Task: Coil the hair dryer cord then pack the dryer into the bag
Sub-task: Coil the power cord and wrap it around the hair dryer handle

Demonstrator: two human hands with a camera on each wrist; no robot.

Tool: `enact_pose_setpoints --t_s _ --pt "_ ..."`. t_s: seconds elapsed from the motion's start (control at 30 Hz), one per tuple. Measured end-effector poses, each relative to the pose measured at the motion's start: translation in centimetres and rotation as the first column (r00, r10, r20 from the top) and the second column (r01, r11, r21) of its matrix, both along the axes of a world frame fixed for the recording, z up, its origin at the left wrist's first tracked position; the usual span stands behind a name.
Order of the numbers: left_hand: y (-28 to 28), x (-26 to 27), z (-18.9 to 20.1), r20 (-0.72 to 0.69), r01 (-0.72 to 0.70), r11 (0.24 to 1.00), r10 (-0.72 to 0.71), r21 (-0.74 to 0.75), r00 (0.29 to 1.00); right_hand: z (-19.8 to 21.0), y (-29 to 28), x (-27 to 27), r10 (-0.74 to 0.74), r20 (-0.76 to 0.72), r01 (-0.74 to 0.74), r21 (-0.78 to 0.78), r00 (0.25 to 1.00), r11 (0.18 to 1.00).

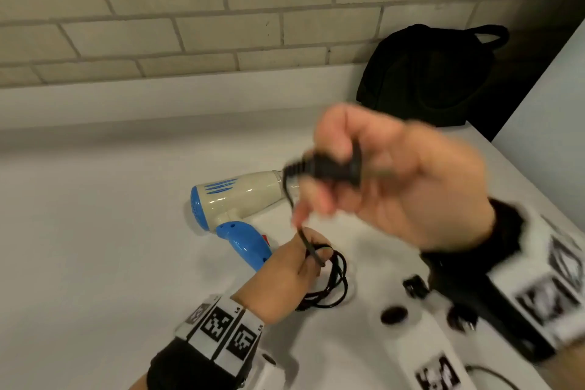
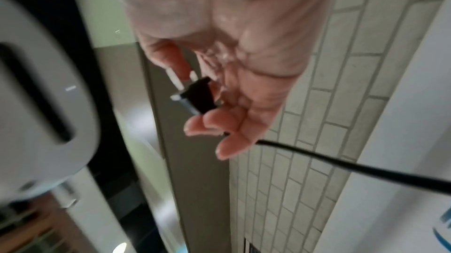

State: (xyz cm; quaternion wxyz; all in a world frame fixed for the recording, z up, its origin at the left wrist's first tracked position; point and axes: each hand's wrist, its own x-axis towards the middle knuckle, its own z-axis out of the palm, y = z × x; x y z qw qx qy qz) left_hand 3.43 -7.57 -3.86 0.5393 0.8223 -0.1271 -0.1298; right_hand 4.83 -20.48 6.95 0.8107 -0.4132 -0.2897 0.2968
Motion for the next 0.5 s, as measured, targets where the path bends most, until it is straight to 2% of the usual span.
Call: enact_pose_setpoints --t_s 0.03,0.07,0.1,0.13,0.2,0.27,0.4,0.47,0.5 --pt "0.1 0.0 -0.2 -0.023 -0.003 1.000 0.002 -0.017 1.000 1.1 0.4 2.1 -0.146 -0.013 0.146 -0.010 0.989 0.989" --pt "0.5 0.0 -0.2 -0.034 -0.002 0.999 0.000 -0.053 0.999 1.6 0.6 3.5 -0.230 -0.081 0.229 -0.011 0.970 0.973" --pt "0.9 0.0 -0.1 -0.066 -0.016 0.995 0.009 -0.103 0.998 1.8 0.7 5.3 -0.346 -0.155 0.345 -0.032 0.926 0.938" --pt "1.3 -0.1 0.0 -0.099 -0.034 0.987 0.019 -0.156 0.995 1.0 0.7 6.8 -0.425 -0.221 0.430 -0.028 0.878 0.902" --pt "2.0 0.0 0.2 -0.140 -0.073 0.964 0.039 -0.254 0.989 -1.5 0.2 9.2 -0.493 -0.332 0.509 -0.045 0.804 0.860" --pt "2.5 -0.2 0.5 -0.125 -0.102 0.939 0.064 -0.328 0.990 -3.5 -0.4 10.4 -0.542 -0.462 0.558 -0.116 0.702 0.822" --pt "2.1 -0.9 0.2 0.068 -0.098 0.964 0.118 -0.246 0.991 -9.0 0.1 10.1 -0.610 -0.585 0.551 -0.306 0.535 0.777" --pt "2.0 -1.1 0.2 0.123 -0.133 0.967 0.163 -0.219 0.979 -11.0 0.1 9.4 -0.620 -0.598 0.532 -0.348 0.509 0.772" --pt "2.1 -1.0 0.1 0.136 -0.151 0.963 0.185 -0.225 0.973 -11.6 0.0 8.8 -0.609 -0.596 0.507 -0.357 0.523 0.785"
